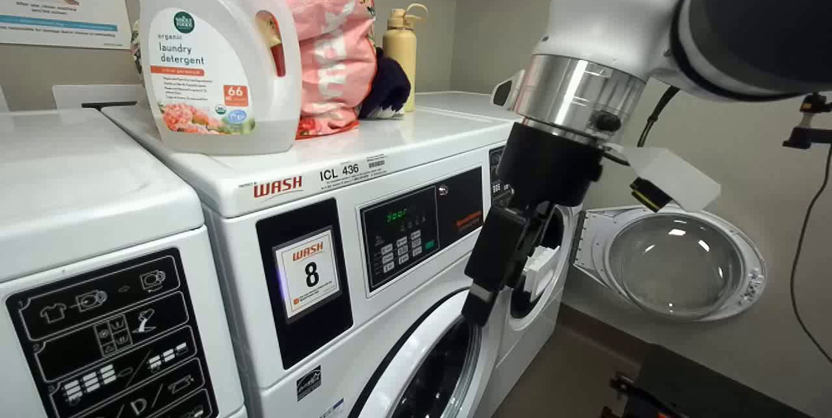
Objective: Close the detergent tray on the second washing machine
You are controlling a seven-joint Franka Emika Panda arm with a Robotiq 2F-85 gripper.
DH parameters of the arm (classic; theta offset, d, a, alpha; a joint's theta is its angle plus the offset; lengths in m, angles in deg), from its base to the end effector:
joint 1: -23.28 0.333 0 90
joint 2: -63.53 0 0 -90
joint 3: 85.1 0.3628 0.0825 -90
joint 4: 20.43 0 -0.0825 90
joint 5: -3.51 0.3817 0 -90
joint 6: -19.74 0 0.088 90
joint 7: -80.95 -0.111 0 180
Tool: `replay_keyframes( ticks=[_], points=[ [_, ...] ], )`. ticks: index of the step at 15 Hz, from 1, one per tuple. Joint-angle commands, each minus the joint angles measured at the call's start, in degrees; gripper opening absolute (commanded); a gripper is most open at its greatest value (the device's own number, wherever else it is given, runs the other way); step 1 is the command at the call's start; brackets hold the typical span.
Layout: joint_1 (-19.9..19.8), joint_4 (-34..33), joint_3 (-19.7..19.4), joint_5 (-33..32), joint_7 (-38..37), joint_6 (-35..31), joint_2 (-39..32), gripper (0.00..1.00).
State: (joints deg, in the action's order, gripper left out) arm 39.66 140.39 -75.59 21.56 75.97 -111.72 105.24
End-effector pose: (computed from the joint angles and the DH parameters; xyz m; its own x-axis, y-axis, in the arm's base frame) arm 0.2713 0.1409 0.4529 0.9739 0.1312 0.1853 0.1649 -0.9697 -0.1803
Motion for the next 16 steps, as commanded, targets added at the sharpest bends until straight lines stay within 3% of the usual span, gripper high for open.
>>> replay_keyframes(
  ticks=[1, 9, 16],
  points=[
    [0.1, 0.3, -0.1, -0.2, -0.1, 0.3, 0.0, 1.00],
    [-0.8, 0.1, -0.7, 0.4, -1.1, -0.2, -1.2, 1.00],
    [-6.8, -0.9, -3.7, 0.4, -5.0, -1.0, -0.7, 1.00]
  ],
)
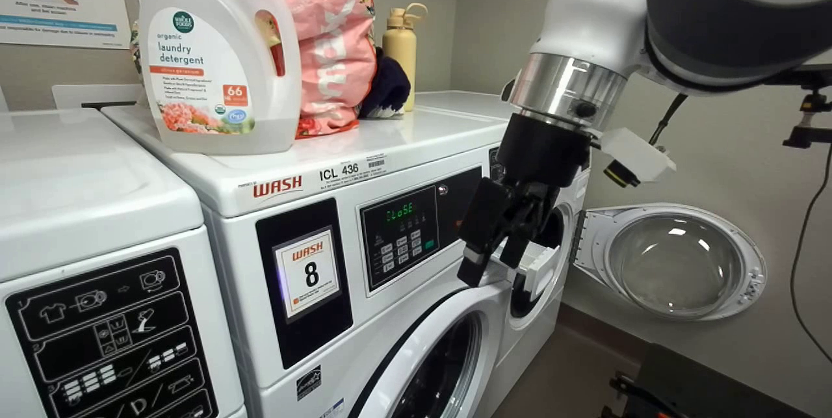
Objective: Close the detergent tray on the second washing machine
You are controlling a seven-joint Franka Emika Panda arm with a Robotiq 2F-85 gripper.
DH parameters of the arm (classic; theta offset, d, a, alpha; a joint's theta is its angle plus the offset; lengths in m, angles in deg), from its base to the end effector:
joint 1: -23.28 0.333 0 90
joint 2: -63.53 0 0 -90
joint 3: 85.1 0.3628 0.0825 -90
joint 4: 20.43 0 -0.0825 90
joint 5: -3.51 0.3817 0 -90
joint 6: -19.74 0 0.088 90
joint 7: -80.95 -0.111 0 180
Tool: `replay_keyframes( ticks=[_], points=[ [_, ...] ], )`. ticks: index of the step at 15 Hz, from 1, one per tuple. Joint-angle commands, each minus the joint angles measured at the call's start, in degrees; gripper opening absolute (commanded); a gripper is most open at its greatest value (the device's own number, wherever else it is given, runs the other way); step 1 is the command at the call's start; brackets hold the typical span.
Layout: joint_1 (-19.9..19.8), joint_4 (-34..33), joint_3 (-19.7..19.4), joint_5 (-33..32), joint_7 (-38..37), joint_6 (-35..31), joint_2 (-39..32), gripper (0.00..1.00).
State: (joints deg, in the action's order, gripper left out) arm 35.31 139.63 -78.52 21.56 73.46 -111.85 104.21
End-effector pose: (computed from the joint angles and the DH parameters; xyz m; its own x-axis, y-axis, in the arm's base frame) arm 0.2911 0.1068 0.4558 0.9855 -0.0289 0.1673 0.0090 -0.9751 -0.2214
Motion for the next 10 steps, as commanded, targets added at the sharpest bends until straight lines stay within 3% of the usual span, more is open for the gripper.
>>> replay_keyframes(
  ticks=[1, 10],
  points=[
    [-3.7, -0.2, -1.3, 0.2, -3.2, -1.1, 0.4, 1.00],
    [-13.7, -0.5, -4.3, 0.0, -10.5, -5.2, -0.5, 1.00]
  ],
)
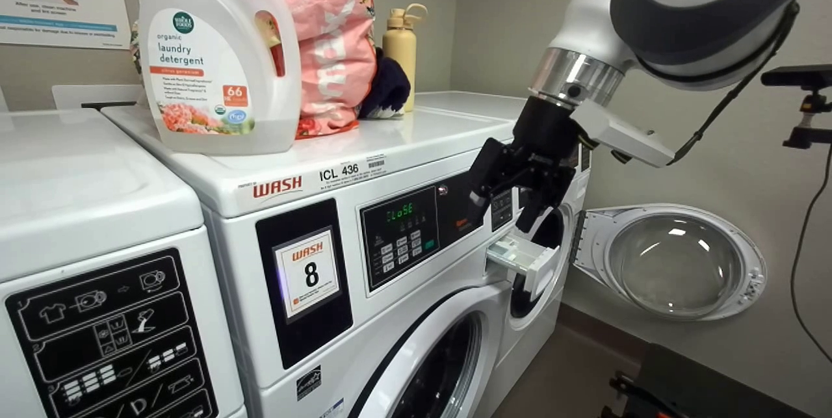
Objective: Close the detergent tray on the second washing machine
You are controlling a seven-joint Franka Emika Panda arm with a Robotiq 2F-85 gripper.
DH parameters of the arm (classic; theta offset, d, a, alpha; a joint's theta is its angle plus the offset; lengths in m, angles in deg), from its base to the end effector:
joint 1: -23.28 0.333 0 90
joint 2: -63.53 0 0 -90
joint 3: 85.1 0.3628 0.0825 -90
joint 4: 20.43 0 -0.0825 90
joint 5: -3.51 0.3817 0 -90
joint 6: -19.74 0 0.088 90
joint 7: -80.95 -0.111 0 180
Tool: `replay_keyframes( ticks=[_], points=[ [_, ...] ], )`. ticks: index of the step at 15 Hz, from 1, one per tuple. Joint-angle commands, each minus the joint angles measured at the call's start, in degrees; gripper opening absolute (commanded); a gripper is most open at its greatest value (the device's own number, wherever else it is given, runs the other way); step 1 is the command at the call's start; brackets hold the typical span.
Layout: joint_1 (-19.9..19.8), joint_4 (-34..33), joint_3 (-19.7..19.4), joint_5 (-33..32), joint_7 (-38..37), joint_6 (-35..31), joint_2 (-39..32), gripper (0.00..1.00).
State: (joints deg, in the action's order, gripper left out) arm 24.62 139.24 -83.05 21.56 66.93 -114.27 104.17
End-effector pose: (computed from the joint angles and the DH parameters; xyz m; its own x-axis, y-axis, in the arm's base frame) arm 0.3134 0.0247 0.4650 0.9056 -0.3902 0.1661 -0.3312 -0.8954 -0.2977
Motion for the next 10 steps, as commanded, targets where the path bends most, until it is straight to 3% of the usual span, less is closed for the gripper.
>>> replay_keyframes(
  ticks=[1, 6, 10],
  points=[
    [-4.1, -0.1, 0.1, 0.0, -5.2, -3.7, -0.5, 1.00],
    [-12.0, 0.0, 2.9, -3.4, -15.4, -9.4, -1.6, 1.00],
    [-18.8, -0.1, 5.6, -8.5, -23.8, -9.5, -2.0, 1.00]
  ],
)
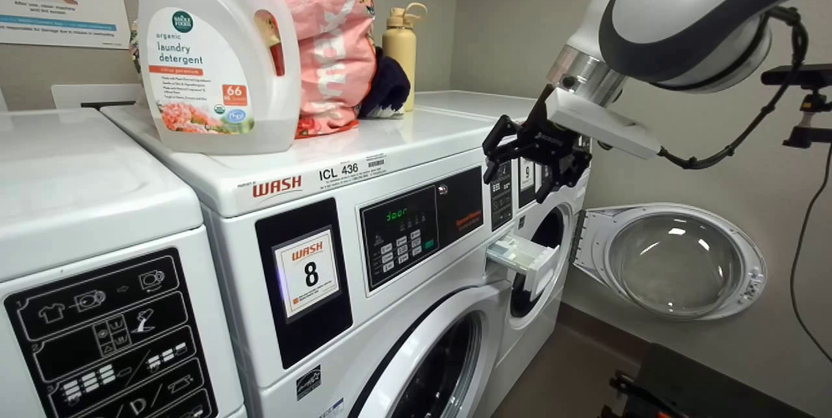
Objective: Close the detergent tray on the second washing machine
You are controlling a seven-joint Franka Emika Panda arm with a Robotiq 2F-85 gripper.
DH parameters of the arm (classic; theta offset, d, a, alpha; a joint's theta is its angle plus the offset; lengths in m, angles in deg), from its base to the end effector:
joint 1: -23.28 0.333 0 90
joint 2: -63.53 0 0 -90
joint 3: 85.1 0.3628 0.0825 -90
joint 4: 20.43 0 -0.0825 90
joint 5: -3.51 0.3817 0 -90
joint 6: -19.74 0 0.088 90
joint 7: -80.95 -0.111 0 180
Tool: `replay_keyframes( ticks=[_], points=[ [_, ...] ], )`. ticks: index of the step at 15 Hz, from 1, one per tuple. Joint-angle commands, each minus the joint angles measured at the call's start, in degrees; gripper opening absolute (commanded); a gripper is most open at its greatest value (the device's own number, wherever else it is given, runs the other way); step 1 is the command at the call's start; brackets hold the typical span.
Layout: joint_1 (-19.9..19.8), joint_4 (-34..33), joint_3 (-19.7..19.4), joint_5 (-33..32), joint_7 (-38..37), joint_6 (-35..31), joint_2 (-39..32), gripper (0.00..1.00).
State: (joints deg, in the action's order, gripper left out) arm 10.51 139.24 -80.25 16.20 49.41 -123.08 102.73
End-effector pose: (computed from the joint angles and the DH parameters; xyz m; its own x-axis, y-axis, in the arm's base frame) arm 0.3263 -0.0448 0.4738 0.6117 -0.7524 0.2444 -0.6857 -0.6583 -0.3105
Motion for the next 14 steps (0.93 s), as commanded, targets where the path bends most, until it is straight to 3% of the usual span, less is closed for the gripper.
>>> replay_keyframes(
  ticks=[1, 7, 9, 14],
  points=[
    [-5.9, -0.1, 2.9, -4.4, -8.2, -0.2, -0.7, 1.00],
    [-10.8, 0.0, 1.0, -9.3, -16.2, 1.2, -3.4, 1.00],
    [-8.1, 0.0, -1.6, -7.0, -14.1, 0.2, -3.2, 1.00],
    [-8.1, -0.1, -2.2, -8.4, -14.4, 0.4, -3.7, 1.00]
  ],
)
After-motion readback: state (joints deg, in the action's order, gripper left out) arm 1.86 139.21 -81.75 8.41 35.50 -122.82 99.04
